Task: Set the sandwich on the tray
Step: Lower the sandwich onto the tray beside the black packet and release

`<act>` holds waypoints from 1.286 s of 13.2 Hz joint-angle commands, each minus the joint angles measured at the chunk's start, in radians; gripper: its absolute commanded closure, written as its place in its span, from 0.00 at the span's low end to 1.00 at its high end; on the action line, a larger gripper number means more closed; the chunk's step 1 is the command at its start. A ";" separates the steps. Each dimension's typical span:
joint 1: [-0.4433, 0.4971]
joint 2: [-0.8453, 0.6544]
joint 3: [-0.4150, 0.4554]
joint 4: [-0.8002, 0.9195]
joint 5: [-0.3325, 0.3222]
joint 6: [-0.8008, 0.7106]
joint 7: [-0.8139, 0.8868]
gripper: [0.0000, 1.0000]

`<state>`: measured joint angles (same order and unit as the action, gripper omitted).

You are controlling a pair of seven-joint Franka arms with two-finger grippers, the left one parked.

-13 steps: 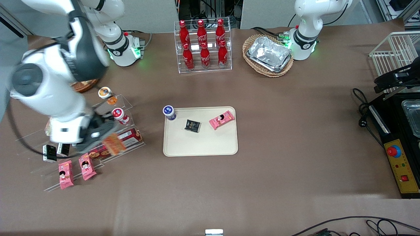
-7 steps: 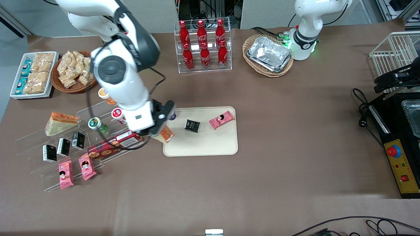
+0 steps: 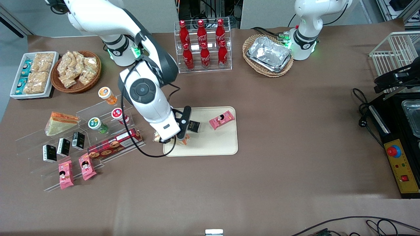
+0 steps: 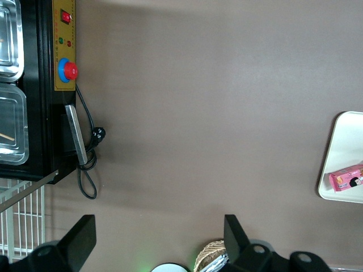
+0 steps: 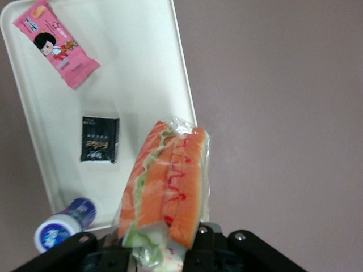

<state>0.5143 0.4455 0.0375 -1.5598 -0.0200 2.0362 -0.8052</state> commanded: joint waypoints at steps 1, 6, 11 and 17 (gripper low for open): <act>0.010 0.080 0.002 0.023 0.014 0.108 -0.098 0.69; 0.067 0.203 0.001 0.023 0.005 0.228 -0.121 0.63; 0.101 0.237 -0.001 0.023 0.003 0.280 -0.163 0.61; 0.095 0.220 0.001 0.024 0.017 0.282 -0.057 0.00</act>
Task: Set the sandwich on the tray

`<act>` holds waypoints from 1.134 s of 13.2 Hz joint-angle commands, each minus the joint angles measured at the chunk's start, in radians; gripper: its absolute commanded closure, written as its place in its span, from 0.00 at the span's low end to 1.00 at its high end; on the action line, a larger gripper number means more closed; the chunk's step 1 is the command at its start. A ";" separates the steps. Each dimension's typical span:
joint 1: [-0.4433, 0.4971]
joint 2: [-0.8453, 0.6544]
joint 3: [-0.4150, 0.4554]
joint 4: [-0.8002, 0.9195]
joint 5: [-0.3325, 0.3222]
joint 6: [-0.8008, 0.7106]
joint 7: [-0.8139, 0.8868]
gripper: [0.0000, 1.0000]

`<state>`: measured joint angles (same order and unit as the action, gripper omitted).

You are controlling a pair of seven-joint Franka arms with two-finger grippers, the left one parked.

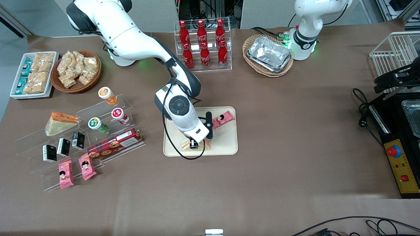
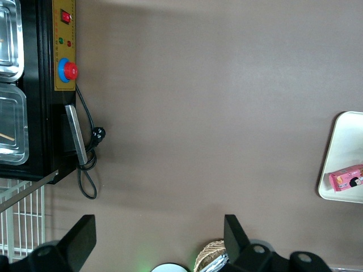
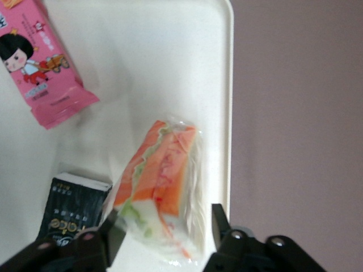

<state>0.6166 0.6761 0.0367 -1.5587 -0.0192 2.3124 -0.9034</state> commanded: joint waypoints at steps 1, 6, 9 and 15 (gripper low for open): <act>-0.015 -0.026 0.002 0.023 0.019 -0.002 0.052 0.00; -0.105 -0.190 -0.011 0.013 0.165 -0.128 0.105 0.00; -0.171 -0.297 -0.011 0.012 0.166 -0.293 0.221 0.00; -0.291 -0.463 -0.017 0.005 0.166 -0.534 0.360 0.00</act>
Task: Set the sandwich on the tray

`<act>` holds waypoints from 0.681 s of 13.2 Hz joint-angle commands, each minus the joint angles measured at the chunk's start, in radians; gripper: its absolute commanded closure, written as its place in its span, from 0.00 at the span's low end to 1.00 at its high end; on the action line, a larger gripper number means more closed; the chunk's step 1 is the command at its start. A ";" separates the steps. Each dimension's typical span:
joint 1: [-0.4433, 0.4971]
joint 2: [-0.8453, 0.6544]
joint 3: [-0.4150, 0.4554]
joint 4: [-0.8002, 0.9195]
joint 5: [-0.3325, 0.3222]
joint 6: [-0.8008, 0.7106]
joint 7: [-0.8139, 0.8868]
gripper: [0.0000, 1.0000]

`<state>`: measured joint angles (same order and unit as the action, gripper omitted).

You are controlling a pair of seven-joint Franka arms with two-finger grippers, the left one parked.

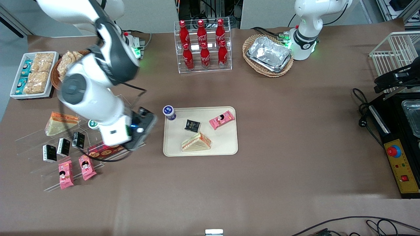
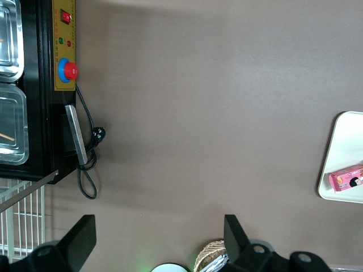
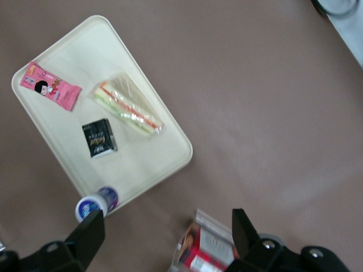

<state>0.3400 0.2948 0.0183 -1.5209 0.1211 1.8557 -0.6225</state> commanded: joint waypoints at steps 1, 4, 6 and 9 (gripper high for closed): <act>-0.036 -0.104 -0.014 -0.033 0.026 -0.120 0.082 0.00; -0.111 -0.181 -0.021 -0.031 0.028 -0.220 0.084 0.00; -0.171 -0.232 -0.027 -0.031 0.028 -0.274 0.137 0.00; -0.214 -0.316 -0.052 -0.022 0.022 -0.370 0.323 0.00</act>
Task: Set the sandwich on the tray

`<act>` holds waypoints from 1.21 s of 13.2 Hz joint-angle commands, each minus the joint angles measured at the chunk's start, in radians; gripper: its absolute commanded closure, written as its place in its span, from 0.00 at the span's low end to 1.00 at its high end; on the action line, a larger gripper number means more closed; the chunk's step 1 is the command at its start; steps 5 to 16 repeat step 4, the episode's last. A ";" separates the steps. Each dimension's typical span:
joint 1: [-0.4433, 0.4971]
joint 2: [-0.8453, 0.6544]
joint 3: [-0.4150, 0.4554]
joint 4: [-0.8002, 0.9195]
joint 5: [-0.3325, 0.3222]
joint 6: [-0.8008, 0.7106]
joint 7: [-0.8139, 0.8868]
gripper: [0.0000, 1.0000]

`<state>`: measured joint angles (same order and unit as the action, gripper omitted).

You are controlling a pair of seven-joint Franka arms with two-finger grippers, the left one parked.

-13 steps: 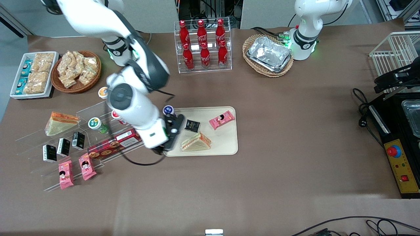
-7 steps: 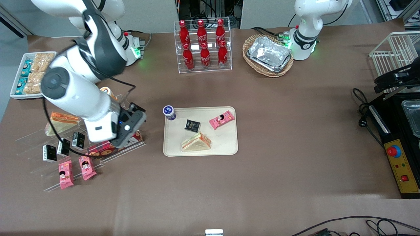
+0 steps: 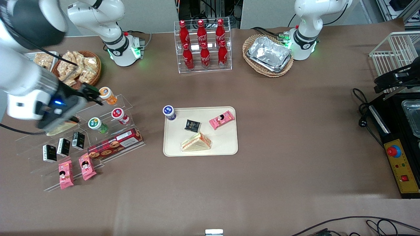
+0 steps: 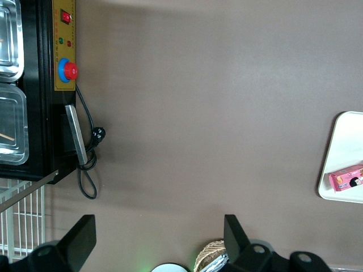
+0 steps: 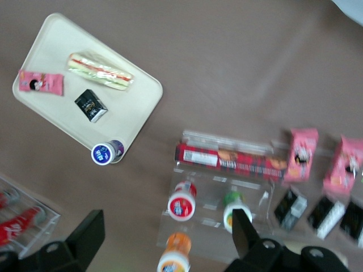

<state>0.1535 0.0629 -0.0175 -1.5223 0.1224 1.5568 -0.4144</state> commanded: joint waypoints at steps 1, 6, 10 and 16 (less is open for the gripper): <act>-0.032 -0.097 -0.044 -0.021 0.019 -0.081 0.115 0.00; -0.035 -0.146 -0.116 -0.021 0.017 -0.136 0.161 0.00; -0.035 -0.146 -0.116 -0.021 0.017 -0.136 0.161 0.00; -0.035 -0.146 -0.116 -0.021 0.017 -0.136 0.161 0.00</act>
